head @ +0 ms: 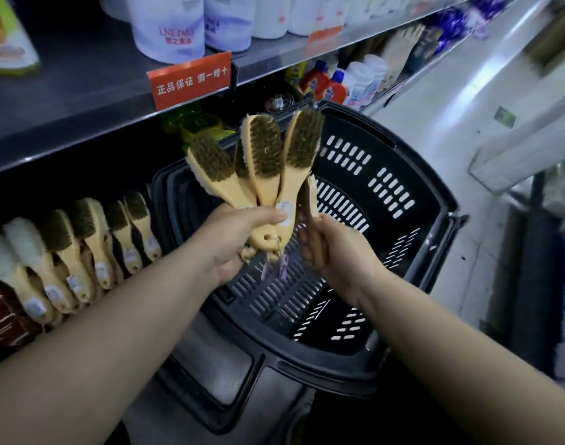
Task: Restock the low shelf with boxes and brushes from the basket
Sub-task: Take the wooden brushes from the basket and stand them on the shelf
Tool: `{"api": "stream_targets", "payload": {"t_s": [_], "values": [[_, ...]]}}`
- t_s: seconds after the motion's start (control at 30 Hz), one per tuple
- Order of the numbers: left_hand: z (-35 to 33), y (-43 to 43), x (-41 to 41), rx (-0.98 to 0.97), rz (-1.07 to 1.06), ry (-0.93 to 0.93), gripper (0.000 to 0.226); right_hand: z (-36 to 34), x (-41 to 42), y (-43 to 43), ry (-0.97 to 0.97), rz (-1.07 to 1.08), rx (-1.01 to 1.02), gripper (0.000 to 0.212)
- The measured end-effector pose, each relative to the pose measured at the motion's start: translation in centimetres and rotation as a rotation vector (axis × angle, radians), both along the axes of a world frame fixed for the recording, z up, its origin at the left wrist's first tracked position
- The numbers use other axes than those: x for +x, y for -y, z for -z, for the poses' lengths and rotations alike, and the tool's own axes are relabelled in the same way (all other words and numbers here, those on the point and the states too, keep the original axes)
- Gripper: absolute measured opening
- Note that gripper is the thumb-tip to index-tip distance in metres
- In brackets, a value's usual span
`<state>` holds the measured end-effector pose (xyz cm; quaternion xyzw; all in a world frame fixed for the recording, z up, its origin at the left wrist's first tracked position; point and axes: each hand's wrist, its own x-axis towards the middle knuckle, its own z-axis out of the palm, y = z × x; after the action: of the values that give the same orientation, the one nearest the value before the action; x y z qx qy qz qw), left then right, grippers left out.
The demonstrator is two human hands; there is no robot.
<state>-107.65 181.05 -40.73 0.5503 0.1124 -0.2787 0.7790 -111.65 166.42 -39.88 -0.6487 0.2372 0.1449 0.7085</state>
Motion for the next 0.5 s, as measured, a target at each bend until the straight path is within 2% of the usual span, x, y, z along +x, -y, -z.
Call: {"api": "stream_targets", "payload": {"t_s": [0.1, 0.17, 0.23, 0.37, 0.5], "values": [[-0.4, -1.8, -2.5, -0.032, -0.047, -0.001, 0.017, -0.7, -1.8, -2.6, 0.009, 0.004, 0.171, 0.030], [-0.7, -3.3, -3.9, -0.050, -0.112, -0.042, 0.029, -1.1, -2.6, -4.4, 0.029, -0.010, 0.291, 0.036], [-1.1, -5.0, -4.9, -0.081, -0.183, -0.080, 0.041, -1.4, -3.3, -6.0, 0.062, -0.026, 0.417, 0.030], [-1.3, -9.4, -7.0, -0.058, -0.253, -0.075, 0.054, -1.4, -4.1, -9.3, 0.076, -0.127, 0.357, 0.016], [-0.3, -13.5, -9.2, -0.007, -0.340, -0.099, 0.043, -1.3, -4.2, -13.7, 0.088, -0.212, 0.415, 0.015]]}}
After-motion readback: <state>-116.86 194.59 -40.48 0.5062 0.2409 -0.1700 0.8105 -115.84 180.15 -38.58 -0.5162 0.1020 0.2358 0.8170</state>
